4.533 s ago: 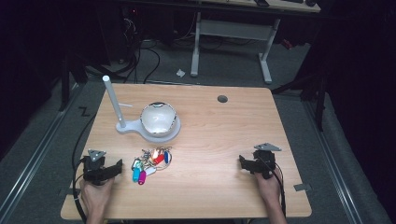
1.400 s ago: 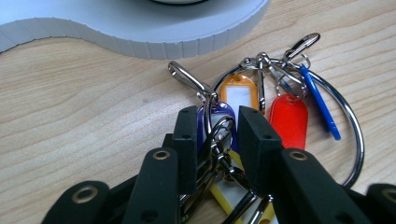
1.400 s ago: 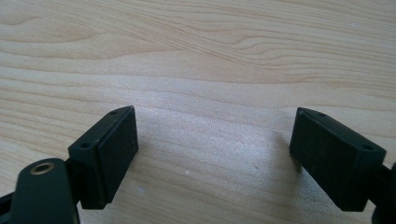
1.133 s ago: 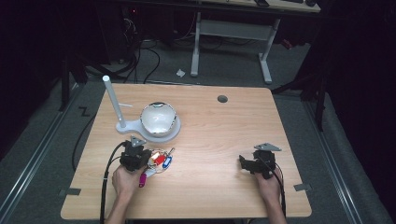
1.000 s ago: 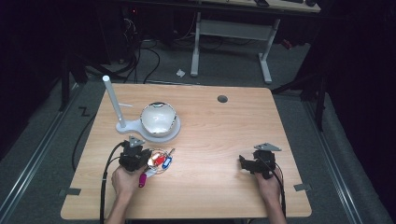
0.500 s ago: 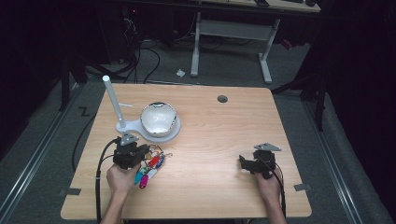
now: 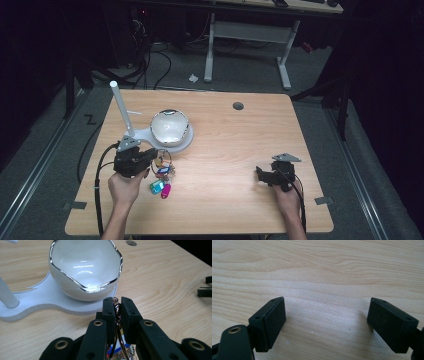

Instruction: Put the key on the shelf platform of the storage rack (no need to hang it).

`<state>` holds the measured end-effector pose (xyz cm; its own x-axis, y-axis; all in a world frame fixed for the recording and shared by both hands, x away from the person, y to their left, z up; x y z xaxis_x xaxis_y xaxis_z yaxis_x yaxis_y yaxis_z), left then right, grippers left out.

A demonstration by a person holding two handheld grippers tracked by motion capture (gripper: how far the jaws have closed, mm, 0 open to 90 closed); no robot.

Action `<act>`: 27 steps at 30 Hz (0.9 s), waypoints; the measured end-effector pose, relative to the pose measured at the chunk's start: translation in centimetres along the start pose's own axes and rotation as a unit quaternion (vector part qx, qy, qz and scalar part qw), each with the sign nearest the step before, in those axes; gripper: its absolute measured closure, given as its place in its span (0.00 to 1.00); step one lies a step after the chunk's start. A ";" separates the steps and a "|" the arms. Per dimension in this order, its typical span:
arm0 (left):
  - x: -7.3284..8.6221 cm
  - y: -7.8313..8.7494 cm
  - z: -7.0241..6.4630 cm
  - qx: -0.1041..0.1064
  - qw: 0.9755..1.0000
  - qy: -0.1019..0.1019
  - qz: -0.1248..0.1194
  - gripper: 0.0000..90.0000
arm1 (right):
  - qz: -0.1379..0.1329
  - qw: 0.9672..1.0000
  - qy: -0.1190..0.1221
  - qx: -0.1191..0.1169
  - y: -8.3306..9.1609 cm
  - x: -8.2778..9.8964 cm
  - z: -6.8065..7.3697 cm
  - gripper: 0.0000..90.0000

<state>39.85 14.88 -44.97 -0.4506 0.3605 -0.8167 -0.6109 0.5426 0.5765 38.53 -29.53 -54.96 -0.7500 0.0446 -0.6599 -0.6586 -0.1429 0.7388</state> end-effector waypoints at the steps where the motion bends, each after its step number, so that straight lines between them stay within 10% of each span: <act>1: -0.5 0.3 0.1 0.002 1.000 -0.001 -0.005 0.92 | 0.000 1.000 0.000 0.000 0.0 0.0 0.0 0.17; 27: -5.0 3.9 0.6 0.013 0.998 -0.019 -0.051 0.92 | 0.000 1.000 0.000 0.000 0.0 0.0 0.0 0.17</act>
<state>40.10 15.62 -38.69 -0.3609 0.3301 -0.8722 -0.6348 0.5982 0.4891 38.51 -29.53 -54.96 -0.7501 0.0441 -0.6598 -0.6584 -0.1437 0.7389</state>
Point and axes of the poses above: each handheld gripper's, and its own axes: y roughly backward along the jaws, x roughly out of its underside, z roughly to its left, the point moved 4 cm from there along -y, roughly forward along the jaws, and after that the axes turned 13 degrees about -y, right-handed, at the moved point
